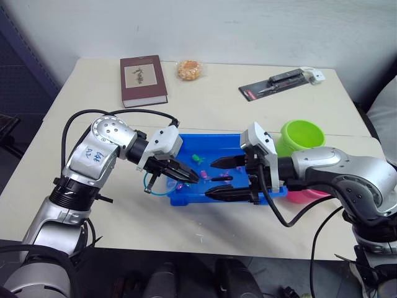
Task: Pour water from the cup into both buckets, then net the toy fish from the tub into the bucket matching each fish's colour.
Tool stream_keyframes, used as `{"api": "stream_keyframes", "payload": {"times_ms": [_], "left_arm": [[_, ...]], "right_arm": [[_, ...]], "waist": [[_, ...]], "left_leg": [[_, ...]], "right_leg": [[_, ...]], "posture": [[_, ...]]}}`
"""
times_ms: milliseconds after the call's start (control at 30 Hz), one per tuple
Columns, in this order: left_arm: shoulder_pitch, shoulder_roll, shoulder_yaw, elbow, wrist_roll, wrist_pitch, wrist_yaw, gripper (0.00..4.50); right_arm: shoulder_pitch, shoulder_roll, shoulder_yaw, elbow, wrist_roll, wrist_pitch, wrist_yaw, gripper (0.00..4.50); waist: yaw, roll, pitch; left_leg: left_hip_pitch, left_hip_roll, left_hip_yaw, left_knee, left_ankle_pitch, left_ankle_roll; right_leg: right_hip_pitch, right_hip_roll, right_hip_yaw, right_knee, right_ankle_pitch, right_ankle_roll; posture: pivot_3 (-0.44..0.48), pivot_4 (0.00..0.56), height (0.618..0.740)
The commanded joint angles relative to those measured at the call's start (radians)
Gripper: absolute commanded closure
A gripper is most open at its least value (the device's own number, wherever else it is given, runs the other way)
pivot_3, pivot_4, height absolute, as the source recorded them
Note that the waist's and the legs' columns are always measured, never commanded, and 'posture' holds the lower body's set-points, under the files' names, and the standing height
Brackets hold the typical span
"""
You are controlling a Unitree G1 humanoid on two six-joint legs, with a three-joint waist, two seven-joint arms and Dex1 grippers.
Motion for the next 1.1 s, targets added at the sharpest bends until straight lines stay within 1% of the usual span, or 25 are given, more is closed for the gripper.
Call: {"api": "stream_keyframes", "payload": {"times_ms": [33, 333, 400, 467, 600, 633, 667, 700, 833, 867, 900, 933, 1033, 1067, 1100], "left_arm": [[-0.002, -0.006, 0.016, -0.037, -0.015, 0.007, 0.001, 4.46], [-0.004, -0.027, 0.030, -0.051, -0.035, 0.044, 0.019, 4.46], [0.003, -0.027, 0.031, -0.059, -0.039, 0.049, 0.022, 4.50], [0.006, -0.027, 0.032, -0.066, -0.043, 0.055, 0.026, 4.50], [0.013, -0.024, 0.036, -0.072, -0.048, 0.061, 0.034, 4.50], [0.016, -0.022, 0.037, -0.074, -0.049, 0.061, 0.035, 4.50], [0.019, -0.020, 0.037, -0.076, -0.050, 0.060, 0.036, 4.50], [0.023, -0.019, 0.037, -0.079, -0.051, 0.061, 0.037, 4.50], [0.033, -0.013, 0.045, -0.090, -0.073, 0.084, 0.028, 4.50], [0.038, -0.022, 0.061, -0.095, -0.080, 0.083, 0.049, 4.50], [0.041, -0.031, 0.076, -0.099, -0.089, 0.088, 0.067, 3.80], [0.043, -0.037, 0.085, -0.102, -0.095, 0.092, 0.080, 3.53], [0.055, -0.041, 0.114, -0.125, -0.132, 0.095, 0.079, 2.13], [0.059, -0.036, 0.133, -0.132, -0.148, 0.097, 0.080, 1.73], [0.063, -0.032, 0.145, -0.137, -0.158, 0.100, 0.082, 1.15]], "right_arm": [[-0.016, 0.022, -0.031, -0.027, 0.018, 0.004, -0.015, 0.00], [0.007, 0.041, -0.043, -0.035, 0.030, 0.028, -0.035, 0.00], [0.022, 0.046, -0.045, -0.036, 0.027, 0.019, -0.038, 0.55], [0.036, 0.055, -0.054, -0.037, 0.026, 0.010, -0.045, 1.21], [0.054, 0.061, -0.060, -0.042, 0.020, 0.001, -0.043, 3.18], [0.058, 0.061, -0.062, -0.044, 0.020, -0.001, -0.042, 3.77], [0.063, 0.061, -0.064, -0.045, 0.021, -0.002, -0.040, 4.25], [0.068, 0.060, -0.066, -0.047, 0.022, -0.003, -0.039, 4.44], [0.077, 0.046, -0.063, -0.053, 0.027, -0.005, -0.012, 4.44], [0.080, 0.044, -0.063, -0.055, 0.029, -0.007, -0.006, 4.44], [0.081, 0.043, -0.063, -0.057, 0.029, -0.010, 0.000, 4.50], [0.082, 0.042, -0.063, -0.057, 0.028, -0.012, 0.004, 4.50], [0.087, 0.036, -0.068, -0.062, 0.028, -0.015, 0.011, 4.50], [0.089, 0.032, -0.072, -0.064, 0.030, -0.017, 0.016, 4.50], [0.090, 0.028, -0.075, -0.065, 0.032, -0.019, 0.020, 4.50]], "waist": [[-0.001, 0.000, 0.000], [-0.001, 0.000, 0.000], [-0.001, 0.000, 0.000], [-0.001, 0.000, 0.000], [-0.001, 0.000, 0.000], [-0.001, 0.000, 0.000], [-0.001, 0.000, 0.000], [-0.001, 0.000, 0.000], [-0.001, 0.000, 0.000], [-0.001, 0.000, 0.000], [-0.001, 0.000, 0.000], [-0.001, 0.000, 0.000], [-0.001, 0.000, 0.000], [-0.001, 0.000, 0.000], [-0.001, 0.000, 0.000]], "left_leg": [[0.000, 0.000, 0.000, 0.000, 0.000, 0.000], [0.000, -0.001, 0.000, 0.000, 0.000, 0.000], [0.000, -0.001, 0.000, 0.000, 0.000, 0.000], [0.000, -0.001, 0.000, 0.000, 0.000, 0.000], [0.000, -0.001, 0.000, 0.000, 0.000, 0.000], [0.000, -0.001, 0.000, 0.001, 0.000, 0.000], [0.000, -0.001, 0.000, 0.001, 0.000, 0.000], [0.000, -0.001, 0.000, 0.001, 0.000, 0.000], [0.000, -0.001, 0.000, 0.001, 0.000, 0.000], [0.000, -0.001, 0.000, 0.001, 0.000, 0.000], [0.000, -0.001, 0.000, 0.001, 0.000, 0.000], [0.000, -0.001, 0.000, 0.001, 0.001, 0.000], [0.000, -0.001, -0.001, 0.002, 0.001, 0.000], [0.000, -0.001, -0.001, 0.002, 0.000, 0.000], [0.000, -0.001, -0.001, 0.002, 0.000, 0.000]], "right_leg": [[0.000, 0.000, 0.000, 0.000, 0.000, 0.000], [0.000, 0.000, -0.001, 0.000, 0.000, 0.000], [0.000, 0.000, -0.001, 0.000, 0.000, 0.000], [0.000, 0.000, -0.001, 0.000, 0.000, 0.000], [0.000, 0.000, -0.001, 0.001, 0.000, 0.000], [0.000, 0.000, -0.001, 0.001, 0.000, 0.000], [0.000, 0.000, -0.001, 0.001, 0.000, 0.000], [0.000, 0.000, -0.001, 0.001, 0.000, 0.000], [0.000, 0.000, -0.001, 0.001, 0.000, 0.000], [0.000, 0.000, -0.001, 0.001, 0.000, 0.000], [0.001, 0.000, -0.001, 0.002, 0.000, 0.000], [0.001, 0.000, -0.001, 0.002, 0.000, 0.000], [0.001, 0.000, -0.001, 0.002, 0.000, 0.000], [0.001, 0.000, -0.001, 0.002, 0.000, 0.000], [0.001, 0.000, -0.001, 0.002, 0.000, 0.000]], "posture": [[0.000, 0.150, 0.740], [0.000, 0.150, 0.740], [0.000, 0.150, 0.740], [0.000, 0.150, 0.740], [0.000, 0.150, 0.740], [0.000, 0.150, 0.740], [0.000, 0.150, 0.740], [0.000, 0.150, 0.740], [0.000, 0.150, 0.740], [0.000, 0.150, 0.740], [0.000, 0.150, 0.740], [0.000, 0.150, 0.740], [0.000, 0.150, 0.740], [0.000, 0.150, 0.740], [0.000, 0.150, 0.740]]}}
